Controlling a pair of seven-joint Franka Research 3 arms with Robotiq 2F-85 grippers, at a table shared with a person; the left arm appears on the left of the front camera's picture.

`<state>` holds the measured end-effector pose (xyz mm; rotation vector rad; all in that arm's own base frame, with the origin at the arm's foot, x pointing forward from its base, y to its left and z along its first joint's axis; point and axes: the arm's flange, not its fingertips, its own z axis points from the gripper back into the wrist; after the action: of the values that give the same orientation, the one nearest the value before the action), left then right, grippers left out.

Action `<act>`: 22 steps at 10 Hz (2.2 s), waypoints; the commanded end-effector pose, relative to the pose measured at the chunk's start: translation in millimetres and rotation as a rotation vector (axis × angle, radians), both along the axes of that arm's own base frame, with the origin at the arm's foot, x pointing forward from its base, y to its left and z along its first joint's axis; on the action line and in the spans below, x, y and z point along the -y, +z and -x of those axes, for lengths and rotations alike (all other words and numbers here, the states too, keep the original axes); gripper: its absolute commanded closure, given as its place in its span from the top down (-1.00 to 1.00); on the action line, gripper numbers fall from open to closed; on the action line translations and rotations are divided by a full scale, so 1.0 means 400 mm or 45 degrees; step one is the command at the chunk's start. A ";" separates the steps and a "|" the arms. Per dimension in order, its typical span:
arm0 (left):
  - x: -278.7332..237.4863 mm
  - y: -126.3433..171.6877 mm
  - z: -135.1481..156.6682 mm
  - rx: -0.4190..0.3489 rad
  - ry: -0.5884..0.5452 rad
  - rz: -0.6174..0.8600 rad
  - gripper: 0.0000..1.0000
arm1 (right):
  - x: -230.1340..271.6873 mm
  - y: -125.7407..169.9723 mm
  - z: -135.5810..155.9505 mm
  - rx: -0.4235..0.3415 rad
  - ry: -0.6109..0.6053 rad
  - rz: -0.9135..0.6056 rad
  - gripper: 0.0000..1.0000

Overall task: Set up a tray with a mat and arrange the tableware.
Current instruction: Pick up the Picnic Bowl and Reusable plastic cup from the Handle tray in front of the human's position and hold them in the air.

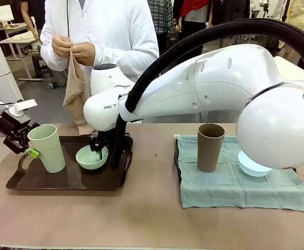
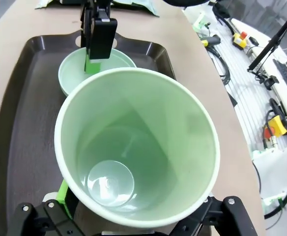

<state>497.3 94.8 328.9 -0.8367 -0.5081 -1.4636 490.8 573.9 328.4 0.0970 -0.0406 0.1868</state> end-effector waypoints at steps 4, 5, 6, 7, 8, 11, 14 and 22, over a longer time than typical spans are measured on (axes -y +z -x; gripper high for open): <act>0.023 -0.002 0.009 0.063 -0.017 0.034 -0.12 | -0.024 0.006 -0.018 0.035 0.024 0.006 -1.00; 0.025 0.000 0.009 0.064 -0.015 0.034 -0.12 | -0.025 0.007 -0.019 0.037 0.027 0.004 -1.00; 0.027 0.001 0.010 0.064 -0.015 0.032 -1.00 | -0.025 0.008 -0.019 0.038 0.029 0.004 -1.00; 0.029 0.001 0.009 0.065 -0.011 0.024 -0.36 | -0.024 0.009 -0.021 0.039 0.025 0.004 -1.00; 0.029 -0.001 0.006 0.061 -0.007 0.023 -1.00 | -0.023 0.009 -0.022 0.039 0.024 0.004 -1.00; 0.037 -0.001 0.004 0.057 -0.005 0.016 -0.39 | -0.019 0.010 -0.026 0.042 0.018 0.003 -1.00; 0.031 0.011 0.006 0.009 0.004 0.008 -1.00 | -0.009 0.013 -0.029 0.027 -0.001 -0.001 -0.95; -0.022 0.417 0.165 0.284 0.082 0.110 -1.00 | 0.106 0.350 0.122 0.224 0.005 -0.160 -0.95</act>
<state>438.1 113.3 492.3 -0.7243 -0.7283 -1.5186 459.3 550.9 465.8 0.1887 -0.2027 0.2110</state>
